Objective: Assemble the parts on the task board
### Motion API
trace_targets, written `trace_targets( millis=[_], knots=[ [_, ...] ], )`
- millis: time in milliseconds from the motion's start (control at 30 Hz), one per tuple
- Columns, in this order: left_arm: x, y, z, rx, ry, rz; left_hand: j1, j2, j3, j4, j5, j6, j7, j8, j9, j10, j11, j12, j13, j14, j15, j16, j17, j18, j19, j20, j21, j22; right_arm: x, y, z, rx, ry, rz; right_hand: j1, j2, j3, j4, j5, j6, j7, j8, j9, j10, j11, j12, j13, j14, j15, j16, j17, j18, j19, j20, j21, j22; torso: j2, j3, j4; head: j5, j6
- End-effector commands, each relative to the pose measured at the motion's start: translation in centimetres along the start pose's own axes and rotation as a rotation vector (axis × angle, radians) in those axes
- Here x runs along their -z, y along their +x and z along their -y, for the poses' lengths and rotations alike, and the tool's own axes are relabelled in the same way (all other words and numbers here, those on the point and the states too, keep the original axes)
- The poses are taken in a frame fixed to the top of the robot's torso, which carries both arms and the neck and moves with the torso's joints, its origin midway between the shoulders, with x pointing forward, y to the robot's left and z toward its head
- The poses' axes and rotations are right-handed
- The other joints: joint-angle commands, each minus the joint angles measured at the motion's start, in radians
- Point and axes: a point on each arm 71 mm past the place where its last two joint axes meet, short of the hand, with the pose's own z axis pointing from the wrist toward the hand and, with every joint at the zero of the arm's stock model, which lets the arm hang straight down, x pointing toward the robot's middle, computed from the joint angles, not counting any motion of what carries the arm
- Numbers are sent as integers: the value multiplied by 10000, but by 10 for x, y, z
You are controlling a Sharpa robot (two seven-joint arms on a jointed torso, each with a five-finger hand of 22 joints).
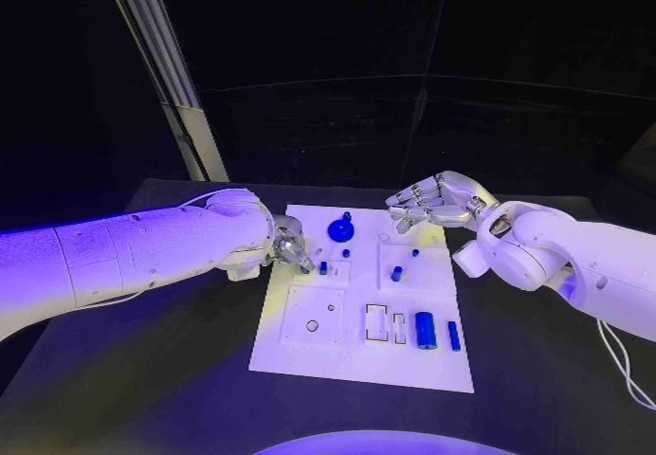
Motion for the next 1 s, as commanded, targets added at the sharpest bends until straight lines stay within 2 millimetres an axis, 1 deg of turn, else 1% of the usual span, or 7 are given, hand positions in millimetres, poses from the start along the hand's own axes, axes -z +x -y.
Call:
trace_targets(
  millis=[33,500,700,867,900,967,1000],
  knots=[
    [-1,2,0,-2,-100,-200,-166,23,-112,63,9,101,-8,-64,11,4,-26,25,31,1039,-65,31,2634,-175,64,-45,61,39,0,0,-2,-52,-127,-58,7,109,-3,-57,65,-57,-11,2,14,-79,-22,33,14,-57,-24,-6,-16,39,69,-28,-44,-9,-2,-1,-1,2,-11],
    [-4,-1,0,42,-205,-81,-367,22,-356,296,8,168,-13,-156,19,13,-30,33,49,1039,-72,31,2634,-178,75,-55,69,62,-1,1,-2,-53,-129,-60,4,115,-4,-56,70,-56,-11,2,14,-81,-22,35,14,-59,-23,-7,-18,38,71,-28,-50,-13,3,-1,4,-37,6],
    [-5,-2,-2,56,-297,-146,-592,-131,-764,524,-14,236,-7,-230,35,12,-23,38,60,1039,-68,31,2634,-181,77,-52,65,73,0,0,-2,-52,-123,-59,4,115,-4,-56,70,-56,-11,2,14,-81,-22,35,14,-59,-23,-7,-18,38,71,-28,-50,-13,-4,-2,6,-43,-7],
    [-4,-2,-5,134,-317,-131,-918,-437,-1627,863,-67,319,18,-321,62,5,-2,49,75,1039,-53,31,2634,-183,80,-45,64,92,0,0,-2,-47,-121,-41,1,117,-5,-55,71,-56,-10,2,14,-82,-21,36,14,-60,-22,-8,-19,38,71,-28,-52,-14,-9,-4,8,-50,-5],
    [-4,-2,-5,152,-315,-122,-977,-518,-1803,912,-109,328,23,-331,67,0,2,45,71,1039,-50,31,2634,-183,77,-42,59,88,0,0,-2,-46,-121,-39,-1,119,-6,-53,72,-56,-10,2,14,-82,-21,36,14,-61,-22,-8,-19,38,72,-27,-54,-15,-7,-4,8,-49,-2],
    [-3,-2,-6,233,-309,-76,-990,-607,-2436,1095,-796,347,1,-395,80,-18,2,46,78,1039,-57,31,2634,-181,73,-41,50,91,0,0,-2,-45,-123,-33,-1,119,-6,-53,72,-56,-10,2,14,-82,-21,36,14,-61,-22,-8,-19,38,72,-27,-54,-15,-5,-5,9,-53,0],
    [-3,-2,-6,249,-309,-63,-983,-611,-2528,1127,-954,349,6,-405,82,-20,-5,48,84,1039,-56,31,2634,-180,72,-43,47,89,0,0,-2,-45,-123,-33,-1,119,-6,-53,72,-56,-10,2,14,-82,-21,36,14,-61,-22,-8,-19,38,72,-27,-54,-15,-5,-5,9,-56,0]
  ],
)
